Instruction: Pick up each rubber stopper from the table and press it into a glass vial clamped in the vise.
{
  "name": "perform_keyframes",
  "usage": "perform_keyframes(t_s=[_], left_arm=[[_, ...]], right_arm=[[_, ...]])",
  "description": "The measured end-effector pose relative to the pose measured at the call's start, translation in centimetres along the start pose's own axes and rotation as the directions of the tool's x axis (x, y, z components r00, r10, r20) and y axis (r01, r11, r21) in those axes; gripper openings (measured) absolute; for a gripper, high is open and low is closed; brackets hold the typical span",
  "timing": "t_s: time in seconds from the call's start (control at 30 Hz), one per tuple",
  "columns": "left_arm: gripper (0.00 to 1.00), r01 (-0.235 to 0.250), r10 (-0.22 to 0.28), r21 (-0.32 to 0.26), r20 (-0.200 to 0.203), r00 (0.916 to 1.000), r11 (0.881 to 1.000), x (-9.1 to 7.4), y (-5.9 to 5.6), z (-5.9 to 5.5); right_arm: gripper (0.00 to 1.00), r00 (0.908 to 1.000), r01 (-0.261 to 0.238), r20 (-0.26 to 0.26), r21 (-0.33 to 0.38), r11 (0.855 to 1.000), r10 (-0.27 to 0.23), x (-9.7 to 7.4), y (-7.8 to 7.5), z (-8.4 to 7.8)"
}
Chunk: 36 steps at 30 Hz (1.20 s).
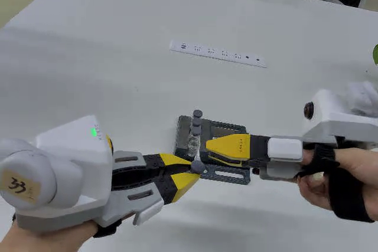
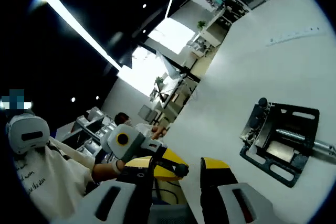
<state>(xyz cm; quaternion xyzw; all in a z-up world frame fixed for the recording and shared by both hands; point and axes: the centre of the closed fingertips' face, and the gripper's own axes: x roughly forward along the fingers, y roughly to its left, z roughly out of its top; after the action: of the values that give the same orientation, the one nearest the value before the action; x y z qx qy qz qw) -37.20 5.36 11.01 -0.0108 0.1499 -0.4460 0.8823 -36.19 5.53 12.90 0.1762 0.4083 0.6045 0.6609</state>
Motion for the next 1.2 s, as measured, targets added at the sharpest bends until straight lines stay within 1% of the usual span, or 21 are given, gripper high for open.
perform_keyframes(t_s=[0.07, 0.1, 0.17, 0.2, 0.27, 0.33, 0.4, 0.43, 0.5, 0.53, 0.57, 0.63, 0.67, 0.7, 0.73, 0.77, 0.83, 0.87, 0.9, 0.97, 1.2], left_arm=[[0.04, 0.007, -0.007, 0.000, -0.007, 1.0000, 1.000, 0.1, -0.1, -0.1], [0.04, 0.010, -0.010, 0.001, -0.011, 0.9999, 1.000, 0.1, -0.1, -0.2], [0.04, 0.016, -0.016, -0.002, -0.017, 0.9997, 1.000, 0.2, -0.2, -0.4], [0.04, 0.019, -0.019, -0.001, -0.021, 0.9996, 1.000, 0.2, -0.3, -0.5], [0.04, 0.022, -0.022, 0.000, -0.024, 0.9995, 1.000, 0.2, -0.4, -0.5], [0.04, 0.027, -0.027, -0.003, -0.028, 0.9992, 1.000, 0.2, -0.4, -0.7], [0.04, 0.033, -0.033, -0.006, -0.035, 0.9988, 0.999, 0.2, -0.6, -0.8], [0.04, 0.035, -0.036, -0.005, -0.038, 0.9986, 0.999, 0.2, -0.7, -0.9], [0.04, 0.041, -0.041, -0.008, -0.044, 0.9982, 0.999, 0.3, -0.8, -1.0], [0.04, 0.045, -0.045, -0.008, -0.050, 0.9977, 0.999, 0.3, -0.9, -1.1], [0.04, 0.046, -0.047, -0.007, -0.052, 0.9975, 0.999, 0.3, -0.9, -1.1], [0.04, 0.055, -0.055, -0.010, -0.058, 0.9968, 0.998, 0.4, -1.0, -1.2], [0.04, 0.058, -0.058, -0.010, -0.061, 0.9965, 0.998, 0.5, -1.1, -1.2], [0.04, 0.062, -0.063, -0.009, -0.066, 0.9959, 0.998, 0.5, -1.2, -1.2], [0.04, 0.065, -0.066, -0.008, -0.068, 0.9955, 0.998, 0.6, -1.3, -1.3], [0.04, 0.073, -0.073, -0.007, -0.075, 0.9945, 0.997, 0.6, -1.4, -1.4], [0.04, 0.078, -0.078, -0.004, -0.081, 0.9937, 0.997, 0.7, -1.5, -1.5], [0.04, 0.082, -0.082, -0.007, -0.086, 0.9929, 0.997, 0.7, -1.5, -1.5], [0.04, 0.084, -0.084, -0.007, -0.087, 0.9926, 0.996, 0.7, -1.6, -1.6], [0.04, 0.089, -0.090, -0.013, -0.094, 0.9915, 0.996, 0.8, -1.7, -1.7], [0.04, 0.102, -0.102, -0.007, -0.105, 0.9892, 0.995, 1.1, -2.0, -1.8]], right_arm=[[0.32, 0.9969, 0.018, -0.073, -0.139, 0.990, -0.028, -0.1, 0.1, -0.2], [0.33, 0.9940, 0.028, -0.097, -0.220, 0.975, -0.051, 0.0, 0.3, -0.2], [0.33, 0.9859, 0.018, -0.154, -0.297, 0.955, -0.067, 0.0, 0.7, -0.6], [0.33, 0.9790, 0.005, -0.189, -0.352, 0.936, -0.077, 0.1, 1.0, -0.9], [0.32, 0.9716, -0.015, -0.222, -0.399, 0.917, -0.081, 0.1, 1.3, -1.1], [0.32, 0.9588, -0.035, -0.266, -0.460, 0.887, -0.100, 0.1, 1.4, -1.2], [0.30, 0.9381, -0.044, -0.310, -0.546, 0.836, -0.154, 0.0, 1.1, -1.4], [0.30, 0.9197, -0.059, -0.342, -0.605, 0.794, -0.193, -0.1, 0.8, -1.5], [0.29, 0.8961, -0.090, -0.383, -0.652, 0.753, -0.225, -0.2, 0.7, -1.9], [0.29, 0.8747, -0.120, -0.413, -0.693, 0.711, -0.254, -0.4, 0.5, -2.1], [0.28, 0.8667, -0.134, -0.423, -0.708, 0.693, -0.265, -0.4, 0.5, -2.2], [0.27, 0.8414, -0.176, -0.460, -0.730, 0.661, -0.284, -0.3, 0.4, -2.6], [0.26, 0.8331, -0.194, -0.475, -0.731, 0.655, -0.283, -0.3, 0.4, -2.8], [0.25, 0.8288, -0.199, -0.487, -0.718, 0.667, -0.276, 0.0, 0.4, -3.0], [0.24, 0.8214, -0.213, -0.499, -0.718, 0.663, -0.276, 0.0, 0.3, -3.3], [0.24, 0.8025, -0.238, -0.518, -0.734, 0.637, -0.297, 0.0, 0.0, -3.6], [0.22, 0.7832, -0.258, -0.531, -0.750, 0.609, -0.323, 0.1, -0.4, -3.9], [0.22, 0.7695, -0.281, -0.547, -0.754, 0.594, -0.330, 0.1, -0.4, -4.3], [0.21, 0.7689, -0.285, -0.548, -0.754, 0.592, -0.329, 0.2, -0.3, -4.4], [0.16, 0.7564, -0.308, -0.564, -0.755, 0.579, -0.332, 0.3, -0.3, -4.7], [0.12, 0.7345, -0.323, -0.585, -0.747, 0.582, -0.343, 0.4, -0.6, -4.9]])
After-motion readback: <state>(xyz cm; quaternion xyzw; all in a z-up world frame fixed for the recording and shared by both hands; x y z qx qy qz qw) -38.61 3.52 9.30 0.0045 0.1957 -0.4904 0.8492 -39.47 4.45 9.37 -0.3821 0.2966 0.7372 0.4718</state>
